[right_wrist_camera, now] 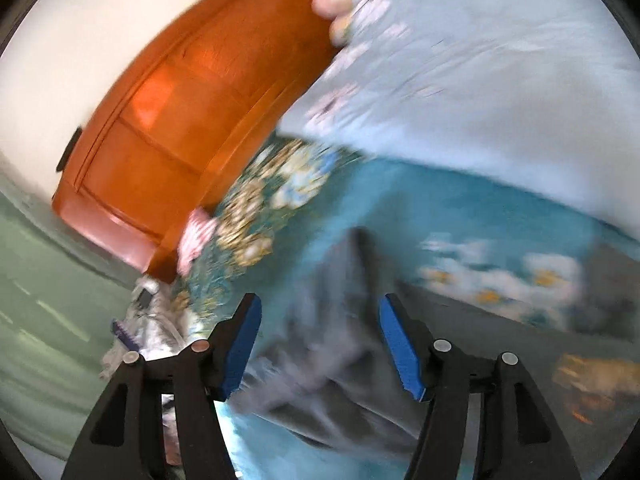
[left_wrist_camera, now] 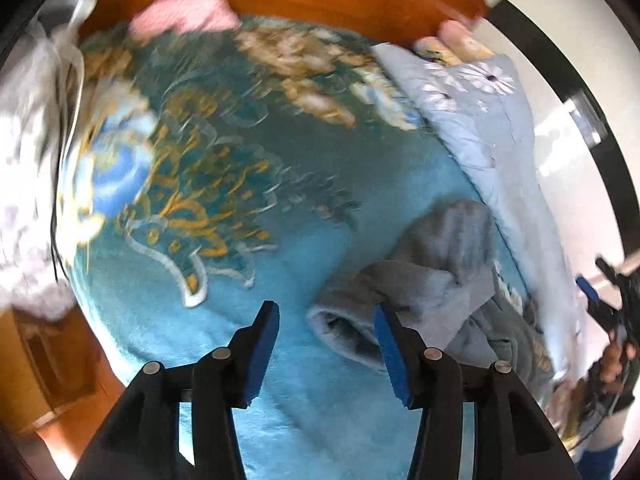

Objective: Fold clothes
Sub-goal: 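Open both grippers to drop the sweatshirt flat on the blanket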

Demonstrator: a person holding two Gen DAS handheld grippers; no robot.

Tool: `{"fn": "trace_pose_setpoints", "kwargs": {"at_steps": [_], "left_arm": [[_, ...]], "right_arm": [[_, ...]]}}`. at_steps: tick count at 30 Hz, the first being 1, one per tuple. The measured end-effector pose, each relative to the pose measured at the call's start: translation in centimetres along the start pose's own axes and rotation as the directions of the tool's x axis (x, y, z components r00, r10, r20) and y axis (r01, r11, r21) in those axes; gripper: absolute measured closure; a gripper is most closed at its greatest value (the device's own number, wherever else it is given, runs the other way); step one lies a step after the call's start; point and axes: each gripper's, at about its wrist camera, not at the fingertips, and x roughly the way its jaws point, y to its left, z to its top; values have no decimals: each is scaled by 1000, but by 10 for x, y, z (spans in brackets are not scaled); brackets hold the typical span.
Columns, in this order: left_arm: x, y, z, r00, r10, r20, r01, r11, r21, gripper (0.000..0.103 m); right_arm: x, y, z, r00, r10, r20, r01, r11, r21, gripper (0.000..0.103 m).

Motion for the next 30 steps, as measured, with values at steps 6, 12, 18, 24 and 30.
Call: {"fn": "trace_pose_setpoints", "kwargs": {"at_steps": [6,12,18,24,30], "left_arm": [[52,-124,-2,999,9,-40,4,948,317,45],[132,-215,-6,987,155,-48,-103,828,552,45],[182,-236,-8,962,273,-14,-199,735,648,46],[177,-218,6,979,204,-28,-146,785,602,98],[129,-190,60,987,139,83,-162,843,513,99]], "right_arm": [[-76,-80,-103,983,-185,5,183,973,137,39],[-129,-122,-166,971,-240,14,226,933,279,39],[-155,-144,-185,962,-271,41,240,904,353,39],[-146,-163,-187,963,-266,31,230,882,412,39],[-125,-169,-187,969,-247,14,217,876,430,39]]}}
